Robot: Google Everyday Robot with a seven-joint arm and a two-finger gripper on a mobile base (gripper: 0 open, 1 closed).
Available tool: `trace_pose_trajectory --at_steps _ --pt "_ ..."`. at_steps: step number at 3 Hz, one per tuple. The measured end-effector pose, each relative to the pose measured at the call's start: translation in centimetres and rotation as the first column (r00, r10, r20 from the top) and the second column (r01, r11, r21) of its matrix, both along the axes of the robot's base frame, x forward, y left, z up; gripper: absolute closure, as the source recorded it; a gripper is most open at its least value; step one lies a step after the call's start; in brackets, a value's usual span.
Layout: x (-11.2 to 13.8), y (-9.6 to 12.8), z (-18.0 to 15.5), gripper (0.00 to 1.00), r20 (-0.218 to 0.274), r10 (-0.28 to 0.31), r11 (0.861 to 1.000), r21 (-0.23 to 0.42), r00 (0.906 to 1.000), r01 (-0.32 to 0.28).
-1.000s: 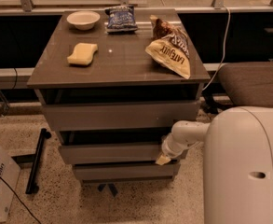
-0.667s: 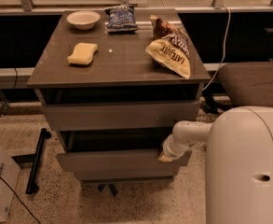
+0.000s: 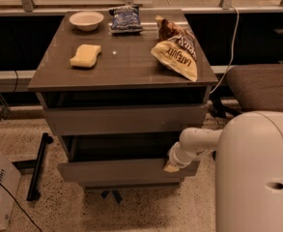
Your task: Open middle drawer
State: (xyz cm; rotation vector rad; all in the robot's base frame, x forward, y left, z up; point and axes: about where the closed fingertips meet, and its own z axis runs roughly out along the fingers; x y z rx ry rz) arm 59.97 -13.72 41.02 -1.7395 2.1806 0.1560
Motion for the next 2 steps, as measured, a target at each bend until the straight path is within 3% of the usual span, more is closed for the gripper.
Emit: trace_pose_trajectory --at_steps 1,2 --pt "-3.95 -1.20 -1.05 0.00 -0.070 -0.018 0.999 0.047 0.9973 0.022" --pt "-3.93 -1.12 -0.61 0.00 -0.071 -0.018 0.999 0.047 0.9973 0.022"
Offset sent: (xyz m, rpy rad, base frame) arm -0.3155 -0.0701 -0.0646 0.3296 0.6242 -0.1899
